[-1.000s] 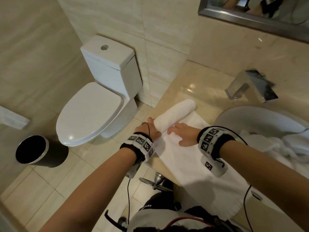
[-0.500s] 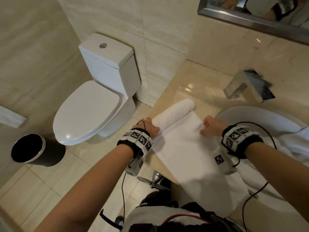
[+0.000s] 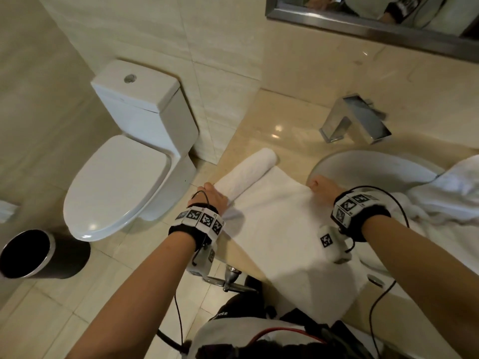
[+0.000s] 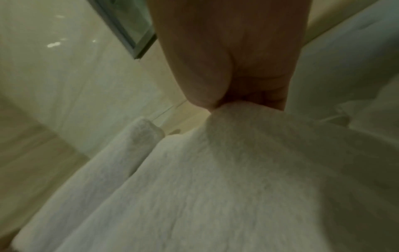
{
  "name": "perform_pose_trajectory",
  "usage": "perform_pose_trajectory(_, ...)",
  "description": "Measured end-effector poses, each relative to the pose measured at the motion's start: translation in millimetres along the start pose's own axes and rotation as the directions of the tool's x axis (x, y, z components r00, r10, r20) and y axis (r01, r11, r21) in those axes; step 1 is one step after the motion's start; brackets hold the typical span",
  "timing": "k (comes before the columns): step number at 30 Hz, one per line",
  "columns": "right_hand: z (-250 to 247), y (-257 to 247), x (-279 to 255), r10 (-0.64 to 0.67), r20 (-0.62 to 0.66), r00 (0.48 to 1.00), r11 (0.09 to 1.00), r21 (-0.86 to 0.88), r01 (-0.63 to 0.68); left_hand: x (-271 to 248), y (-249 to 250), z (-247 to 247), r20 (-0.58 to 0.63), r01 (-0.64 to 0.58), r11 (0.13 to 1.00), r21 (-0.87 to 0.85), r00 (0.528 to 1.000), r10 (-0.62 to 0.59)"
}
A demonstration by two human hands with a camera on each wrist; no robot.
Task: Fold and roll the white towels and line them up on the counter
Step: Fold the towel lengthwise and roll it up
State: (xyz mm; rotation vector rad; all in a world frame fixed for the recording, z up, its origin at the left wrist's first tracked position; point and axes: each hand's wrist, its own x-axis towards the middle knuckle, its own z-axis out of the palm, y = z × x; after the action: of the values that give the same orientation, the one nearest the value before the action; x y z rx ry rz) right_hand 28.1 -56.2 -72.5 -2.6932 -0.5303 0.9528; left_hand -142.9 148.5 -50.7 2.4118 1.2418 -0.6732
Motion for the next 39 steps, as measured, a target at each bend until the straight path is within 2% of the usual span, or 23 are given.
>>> perform_pose_trajectory(3,-1,9,-13,-0.017,0.144,0.989,0.991,0.136,-0.002,0,1,0,0.000,0.019,1.000,-0.012,1.000,-0.019)
perform_pose_trajectory(5,-4,16,-18,0.006,0.184,0.983,1.000,0.024,-0.010,-1,1,0,-0.006,0.002,1.000,-0.004,1.000,-0.002)
perform_pose_trajectory(9,-7,13,-12,0.036,-0.002,0.999,0.992,-0.124,-0.036,0,-2,-3,-0.011,0.000,0.985,-0.170,1.000,-0.002)
perform_pose_trajectory(10,-6,5,-11,0.001,-0.036,0.999,0.989,-0.146,-0.006,1,-3,-5,0.004,0.004,0.980,-0.201,1.000,-0.003)
perform_pose_trajectory(12,-2,-17,-11,-0.172,-0.104,0.980,0.973,-0.173,0.152,2,-7,-10,0.039,-0.010,0.975,-0.223,0.999,0.019)
perform_pose_trajectory(14,3,-47,-14,-0.382,-0.132,0.914,0.913,-0.206,0.352,1,-14,-11,0.048,-0.058,0.981,-0.185,0.997,0.068)
perform_pose_trajectory(16,6,-77,-19,-0.544,-0.132,0.828,0.821,-0.283,0.495,-2,-17,-7,0.060,-0.136,0.975,-0.174,0.987,0.149)
perform_pose_trajectory(18,9,-102,-20,-0.672,-0.095,0.735,0.697,-0.415,0.584,-4,-18,-1,0.064,-0.208,0.967,-0.144,0.974,0.219)
perform_pose_trajectory(20,11,-118,-18,-0.732,0.015,0.681,0.569,-0.536,0.623,-1,-20,2,0.069,-0.238,0.959,-0.154,0.966,0.251)
perform_pose_trajectory(22,12,-124,-15,-0.707,0.134,0.694,0.515,-0.575,0.636,5,-24,3,0.084,-0.243,0.944,-0.225,0.960,0.267)
perform_pose_trajectory(25,13,-124,-12,-0.665,0.195,0.721,0.552,-0.522,0.650,9,-38,0,0.155,-0.205,0.878,-0.432,0.942,0.297)
perform_pose_trajectory(28,13,-117,-11,-0.650,0.221,0.727,0.584,-0.466,0.665,15,-53,4,0.265,-0.062,0.801,-0.596,0.926,0.269)
perform_pose_trajectory(32,13,-106,-10,-0.679,0.257,0.687,0.565,-0.416,0.713,7,-58,6,0.388,-0.101,0.866,-0.489,0.865,0.320)
perform_pose_trajectory(36,17,-95,-13,-0.687,0.249,0.682,0.562,-0.412,0.717,-5,-47,5,0.367,-0.217,0.928,-0.302,0.872,0.323)
perform_pose_trajectory(39,17,-89,-16,-0.667,0.249,0.702,0.609,-0.361,0.707,-12,-39,7,0.385,-0.245,0.919,-0.310,0.851,0.357)
